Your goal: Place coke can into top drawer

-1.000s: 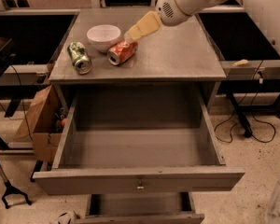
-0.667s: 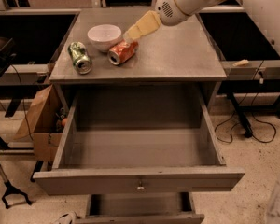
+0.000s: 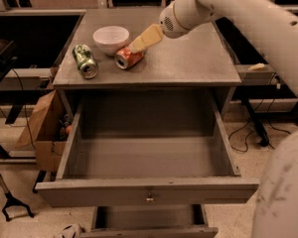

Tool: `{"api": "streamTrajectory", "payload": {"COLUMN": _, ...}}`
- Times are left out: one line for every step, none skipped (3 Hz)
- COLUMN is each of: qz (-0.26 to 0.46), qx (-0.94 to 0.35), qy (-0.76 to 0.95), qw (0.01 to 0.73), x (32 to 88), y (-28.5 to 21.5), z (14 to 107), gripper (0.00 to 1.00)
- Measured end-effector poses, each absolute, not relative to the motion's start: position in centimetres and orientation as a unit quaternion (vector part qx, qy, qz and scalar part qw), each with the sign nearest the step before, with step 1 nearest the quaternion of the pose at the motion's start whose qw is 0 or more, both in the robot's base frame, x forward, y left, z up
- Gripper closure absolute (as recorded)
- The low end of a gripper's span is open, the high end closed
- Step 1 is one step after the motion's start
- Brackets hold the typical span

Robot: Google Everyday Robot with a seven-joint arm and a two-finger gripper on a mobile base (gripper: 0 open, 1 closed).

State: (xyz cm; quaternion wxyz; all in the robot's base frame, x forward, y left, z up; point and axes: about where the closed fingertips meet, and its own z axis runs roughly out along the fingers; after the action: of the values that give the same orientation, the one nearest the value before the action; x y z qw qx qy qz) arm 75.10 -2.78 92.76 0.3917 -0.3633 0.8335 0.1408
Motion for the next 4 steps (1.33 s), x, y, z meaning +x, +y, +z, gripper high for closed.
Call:
{"api": "streamTrajectory", "payload": {"qz": 0.134, "qx": -0.354, "qy": 0.838, "qw": 0.393, "x": 78.1, "y": -2.6, "z": 90.0, "gripper": 0.00}}
{"api": "streamTrajectory", "payload": {"qz": 0.144, "qx": -0.354, "qy": 0.836, "qw": 0.393, "x": 79.7, "y": -1.5, "z": 88.1, "gripper": 0.00}}
{"api": "streamTrajectory", "payload": {"qz": 0.171, "qx": -0.356, "qy": 0.832, "qw": 0.389, "x": 79.7, "y": 0.0, "z": 86.9, "gripper": 0.00}}
{"api": "streamTrajectory", "payload": {"qz": 0.196, "qx": -0.357, "qy": 0.825, "qw": 0.392, "x": 78.9, "y": 0.7, "z": 87.2, "gripper": 0.00}}
